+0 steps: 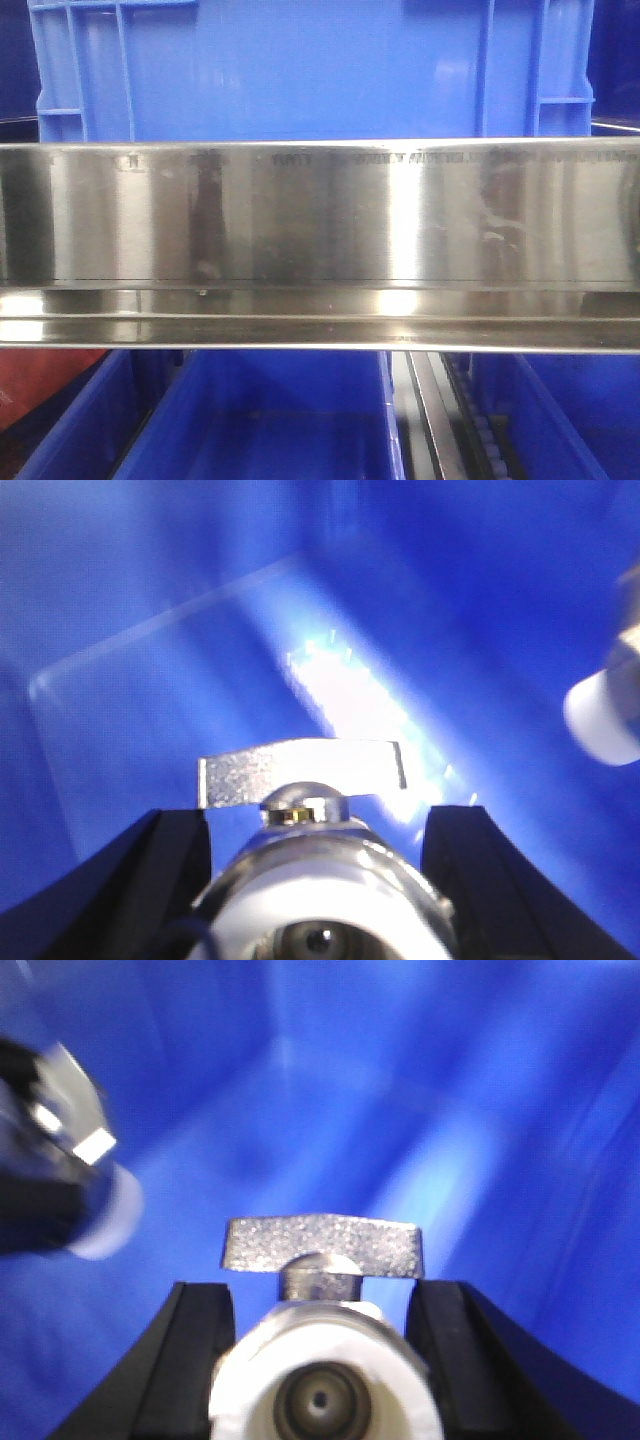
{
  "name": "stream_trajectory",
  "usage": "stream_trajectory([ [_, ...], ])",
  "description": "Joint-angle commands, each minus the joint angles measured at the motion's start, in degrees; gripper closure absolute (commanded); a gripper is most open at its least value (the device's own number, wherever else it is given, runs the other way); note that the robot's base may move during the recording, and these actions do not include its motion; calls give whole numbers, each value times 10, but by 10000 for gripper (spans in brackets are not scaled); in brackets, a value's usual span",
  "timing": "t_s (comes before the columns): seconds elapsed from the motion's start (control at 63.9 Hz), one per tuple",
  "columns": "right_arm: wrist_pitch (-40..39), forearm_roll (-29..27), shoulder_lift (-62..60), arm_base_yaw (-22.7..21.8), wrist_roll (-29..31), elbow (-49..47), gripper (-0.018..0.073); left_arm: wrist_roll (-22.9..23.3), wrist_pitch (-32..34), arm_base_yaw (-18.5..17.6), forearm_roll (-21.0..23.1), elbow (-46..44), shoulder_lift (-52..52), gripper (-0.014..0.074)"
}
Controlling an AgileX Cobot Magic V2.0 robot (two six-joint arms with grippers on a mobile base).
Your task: Place valve from conveyor to right shelf box
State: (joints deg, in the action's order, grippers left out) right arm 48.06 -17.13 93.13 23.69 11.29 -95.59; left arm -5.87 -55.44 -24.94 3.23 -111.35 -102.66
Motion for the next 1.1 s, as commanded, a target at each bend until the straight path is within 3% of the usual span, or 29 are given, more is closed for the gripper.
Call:
stream_trajectory([
  [0.0, -16, -7, -6, 2, 4, -9, 304, 1, 18, 0, 2, -12, 8, 377],
  [0.11, -18, -7, -9, 2, 4, -9, 104, 1, 17, 0, 2, -13, 9, 132],
  [0.188, -20, -7, -13, 2, 4, -9, 30, 1, 14, 0, 2, -15, 11, -9],
  [0.219, -20, -7, -15, 2, 4, -9, 17, 1, 13, 0, 1, -15, 12, -22],
  [0.391, -22, -8, -40, 2, 4, -9, 56, 1, 6, 0, -10, -15, 36, 38],
  [0.532, -25, -8, -83, 2, 4, -9, 220, 1, -2, 0, -38, -15, 73, 125],
  [0.642, -27, -8, -122, 2, 4, -9, 421, 1, -17, 0, -61, -15, 108, 293],
  [0.798, -26, -8, -175, -12, 4, -9, 727, 1, -48, 1, -100, -15, 163, 617],
  [0.861, -24, -7, -198, -26, 4, -5, 716, 3, -59, 11, -102, -15, 183, 707],
  [1.08, -38, 19, -288, -61, 4, 85, 718, 50, -34, 72, -102, 74, 289, 707],
])
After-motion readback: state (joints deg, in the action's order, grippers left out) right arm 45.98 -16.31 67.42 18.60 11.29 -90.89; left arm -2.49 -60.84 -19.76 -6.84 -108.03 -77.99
